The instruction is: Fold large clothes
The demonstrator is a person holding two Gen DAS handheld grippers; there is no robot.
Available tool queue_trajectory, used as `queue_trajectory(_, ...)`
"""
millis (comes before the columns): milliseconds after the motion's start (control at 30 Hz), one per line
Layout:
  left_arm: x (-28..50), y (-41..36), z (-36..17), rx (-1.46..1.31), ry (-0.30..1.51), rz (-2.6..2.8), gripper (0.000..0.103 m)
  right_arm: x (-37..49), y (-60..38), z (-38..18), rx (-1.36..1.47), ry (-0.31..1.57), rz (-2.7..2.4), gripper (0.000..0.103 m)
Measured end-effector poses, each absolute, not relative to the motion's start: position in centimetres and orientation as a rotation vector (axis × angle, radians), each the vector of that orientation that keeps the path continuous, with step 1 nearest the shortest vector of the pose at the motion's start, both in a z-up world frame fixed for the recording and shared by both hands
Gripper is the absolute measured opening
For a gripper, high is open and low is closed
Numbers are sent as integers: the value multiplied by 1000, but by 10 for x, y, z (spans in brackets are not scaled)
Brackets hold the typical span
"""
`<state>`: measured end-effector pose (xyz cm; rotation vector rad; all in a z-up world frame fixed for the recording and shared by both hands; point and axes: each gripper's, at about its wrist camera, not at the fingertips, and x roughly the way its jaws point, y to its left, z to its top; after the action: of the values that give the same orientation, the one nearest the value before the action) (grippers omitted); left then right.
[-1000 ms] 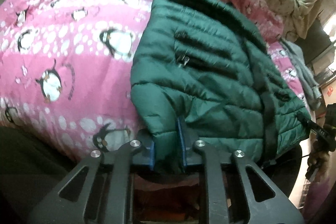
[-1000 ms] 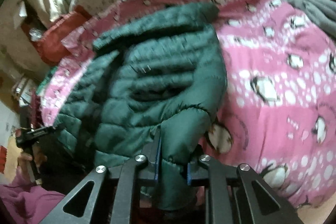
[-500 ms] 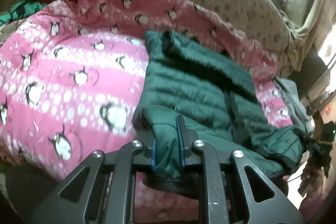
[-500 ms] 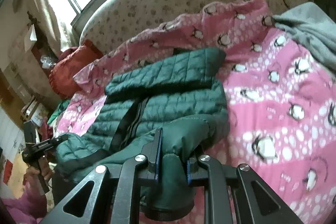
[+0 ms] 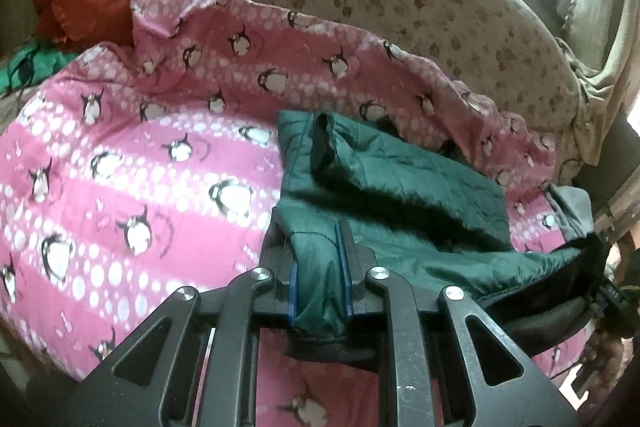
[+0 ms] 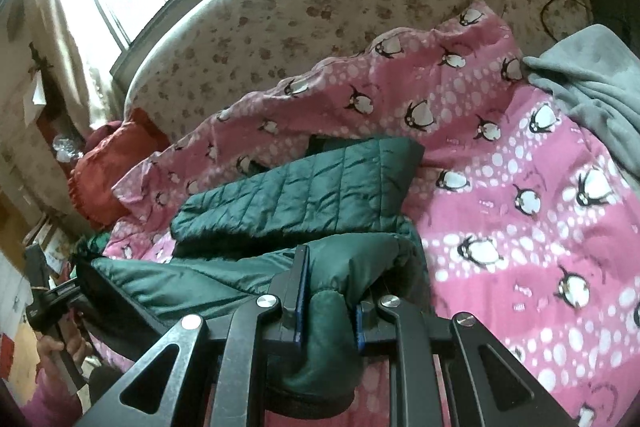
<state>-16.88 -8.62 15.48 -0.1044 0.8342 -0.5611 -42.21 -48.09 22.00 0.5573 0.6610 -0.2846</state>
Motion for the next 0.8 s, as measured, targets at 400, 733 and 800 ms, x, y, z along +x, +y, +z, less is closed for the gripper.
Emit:
queue_trajectory(400,-117,-126,165,-69,803,-498,15,-370,-520,218,575,695,-341,16)
queue_trajectory(733,-54,-168,156,-73,834,-437,15,-329,-557,205,599,703,-408,16)
queue_trajectory(800,-40,-175,153,-92,847,-430,15,-316,-565,200,601,711,-413,16)
